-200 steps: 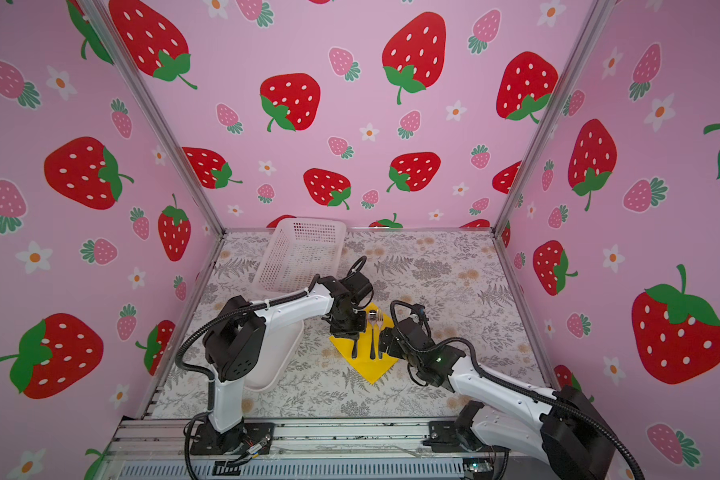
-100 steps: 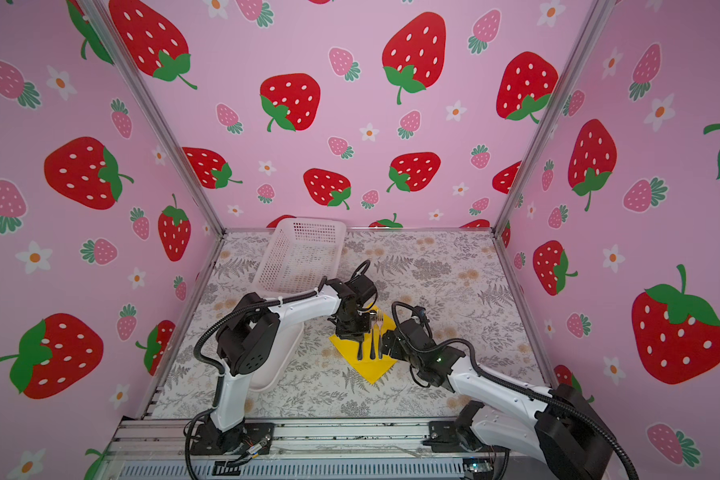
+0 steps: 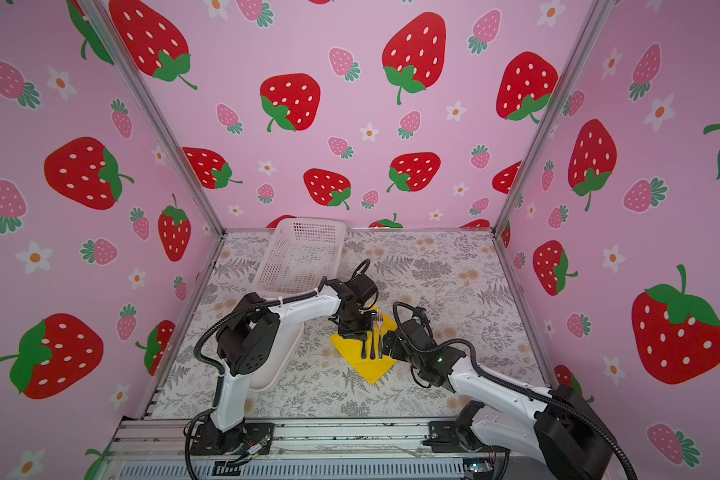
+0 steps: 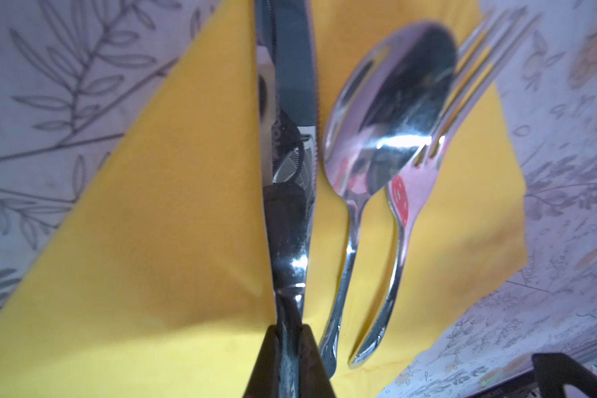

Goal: Place the utensils on the paper napkin and roll it up
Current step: 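Lower the knife onto the napkin and open the left gripper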

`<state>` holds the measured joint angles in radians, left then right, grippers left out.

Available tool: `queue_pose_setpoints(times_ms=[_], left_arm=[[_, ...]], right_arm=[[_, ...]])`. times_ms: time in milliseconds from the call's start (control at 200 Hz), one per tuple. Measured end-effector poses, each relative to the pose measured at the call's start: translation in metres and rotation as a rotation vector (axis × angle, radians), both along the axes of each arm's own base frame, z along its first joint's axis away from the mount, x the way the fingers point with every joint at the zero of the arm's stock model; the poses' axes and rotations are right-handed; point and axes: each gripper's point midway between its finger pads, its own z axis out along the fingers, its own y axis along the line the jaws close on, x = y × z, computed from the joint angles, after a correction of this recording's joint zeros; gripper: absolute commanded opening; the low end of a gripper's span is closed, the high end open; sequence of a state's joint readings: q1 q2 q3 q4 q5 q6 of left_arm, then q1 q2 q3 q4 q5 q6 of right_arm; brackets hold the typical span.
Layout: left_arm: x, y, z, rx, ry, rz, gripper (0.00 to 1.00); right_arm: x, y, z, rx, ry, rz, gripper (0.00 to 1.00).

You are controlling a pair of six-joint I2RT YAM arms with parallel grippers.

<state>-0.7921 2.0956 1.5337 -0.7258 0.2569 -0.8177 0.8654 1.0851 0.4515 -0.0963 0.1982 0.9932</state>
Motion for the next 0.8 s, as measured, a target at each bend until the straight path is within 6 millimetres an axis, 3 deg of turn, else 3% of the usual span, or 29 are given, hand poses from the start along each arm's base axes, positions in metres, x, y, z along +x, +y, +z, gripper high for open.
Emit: queue_pose_setpoints(times_ms=[35,325,620,800], left_arm=[[-0.0002,0.0001,-0.0003,0.000,0.001,0.001,0.10],[-0.0008,-0.0007,-0.0005,-0.005,0.006,0.007,0.15],[-0.0002,-0.0020,-0.0004,-0.011,0.004,0.007,0.17],[-0.0004,-0.0017,-0.0007,-0.010,0.005,0.008,0.12]], right_arm=[[0.0000,0.0000,0.0000,0.000,0.000,0.000,0.92],[-0.0001,0.0001,0.0000,0.001,0.001,0.000,0.92],[-0.0004,0.0003,-0.0003,0.003,0.004,0.002,0.93],[-0.0006,0.0007,0.0002,0.006,0.004,0.003,0.93]])
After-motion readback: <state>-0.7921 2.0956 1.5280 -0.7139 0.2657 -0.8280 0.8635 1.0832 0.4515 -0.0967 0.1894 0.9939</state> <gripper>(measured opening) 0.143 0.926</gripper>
